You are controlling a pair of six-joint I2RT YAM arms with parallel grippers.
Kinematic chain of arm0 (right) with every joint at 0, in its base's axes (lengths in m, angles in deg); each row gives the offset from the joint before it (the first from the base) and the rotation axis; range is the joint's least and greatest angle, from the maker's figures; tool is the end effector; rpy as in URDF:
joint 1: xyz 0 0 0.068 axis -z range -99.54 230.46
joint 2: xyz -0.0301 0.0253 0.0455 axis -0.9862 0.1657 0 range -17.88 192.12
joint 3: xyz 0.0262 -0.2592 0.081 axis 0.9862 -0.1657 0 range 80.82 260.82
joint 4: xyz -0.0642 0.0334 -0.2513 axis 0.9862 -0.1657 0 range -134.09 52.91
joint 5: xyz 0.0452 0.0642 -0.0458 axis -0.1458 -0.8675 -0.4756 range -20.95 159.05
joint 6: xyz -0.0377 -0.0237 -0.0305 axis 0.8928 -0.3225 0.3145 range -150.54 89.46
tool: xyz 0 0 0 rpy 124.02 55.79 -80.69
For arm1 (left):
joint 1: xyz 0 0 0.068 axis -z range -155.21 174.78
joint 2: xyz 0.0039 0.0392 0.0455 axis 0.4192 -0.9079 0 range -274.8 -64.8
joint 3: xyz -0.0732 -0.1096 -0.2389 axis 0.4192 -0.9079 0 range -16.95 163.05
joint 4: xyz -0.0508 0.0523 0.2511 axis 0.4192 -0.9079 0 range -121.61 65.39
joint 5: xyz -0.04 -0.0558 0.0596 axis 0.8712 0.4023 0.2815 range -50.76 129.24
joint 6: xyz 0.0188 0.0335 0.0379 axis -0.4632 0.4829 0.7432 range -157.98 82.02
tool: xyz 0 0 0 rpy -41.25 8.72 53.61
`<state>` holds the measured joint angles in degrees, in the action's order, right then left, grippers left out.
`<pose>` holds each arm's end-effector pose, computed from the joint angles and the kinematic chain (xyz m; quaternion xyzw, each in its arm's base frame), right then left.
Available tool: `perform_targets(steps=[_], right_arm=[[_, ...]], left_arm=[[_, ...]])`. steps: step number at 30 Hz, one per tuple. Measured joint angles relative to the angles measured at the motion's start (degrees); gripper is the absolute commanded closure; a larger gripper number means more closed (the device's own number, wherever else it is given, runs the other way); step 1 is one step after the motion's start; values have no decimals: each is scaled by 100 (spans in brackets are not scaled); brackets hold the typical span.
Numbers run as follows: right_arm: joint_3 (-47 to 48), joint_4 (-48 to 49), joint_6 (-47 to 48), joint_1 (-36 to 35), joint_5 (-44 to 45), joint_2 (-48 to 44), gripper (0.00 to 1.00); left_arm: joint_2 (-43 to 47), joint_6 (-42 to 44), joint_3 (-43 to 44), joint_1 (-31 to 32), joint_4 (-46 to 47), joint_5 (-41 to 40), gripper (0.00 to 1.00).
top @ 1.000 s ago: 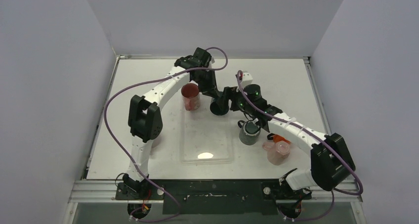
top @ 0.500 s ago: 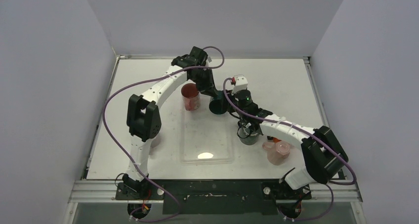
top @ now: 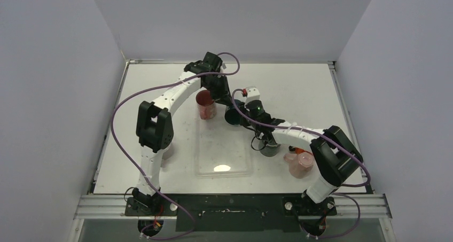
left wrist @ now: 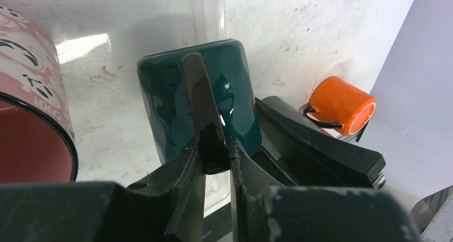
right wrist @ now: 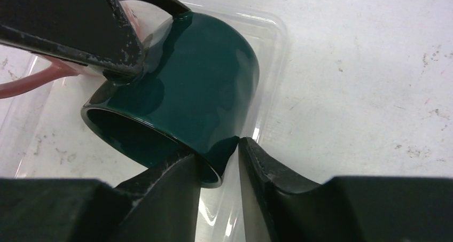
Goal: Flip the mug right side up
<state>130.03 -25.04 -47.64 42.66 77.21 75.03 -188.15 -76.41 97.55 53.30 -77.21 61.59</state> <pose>0.2756 0.2074 0.1940 -0.1223 0.8630 0.1691 0.4602 0.4044 -0.2351 0.2617 -0.0346 0.9513 -0.2901 0.0981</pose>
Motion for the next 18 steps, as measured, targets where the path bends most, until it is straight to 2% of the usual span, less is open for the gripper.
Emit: perform_targets(steps=[4,5,7,11,15,18], right_arm=[[59,-11,33,-15,44,61,93],[83,-35,66,-17,52,72,94],[136,-114,85,-35,96,81,95],[308,-404,42,-39,131,81,95],[562,-841,-304,70,-90,79,95],[686,-1198,-529,133,-286,74,95]], left_arm=[[0,-57,-15,-17,63,44,100],[0,-103,-17,-24,94,46,100],[13,-188,-26,-35,140,55,92],[175,-289,-278,-48,393,22,70],[479,-302,-608,-70,660,48,58],[699,-310,-719,-94,927,63,54]])
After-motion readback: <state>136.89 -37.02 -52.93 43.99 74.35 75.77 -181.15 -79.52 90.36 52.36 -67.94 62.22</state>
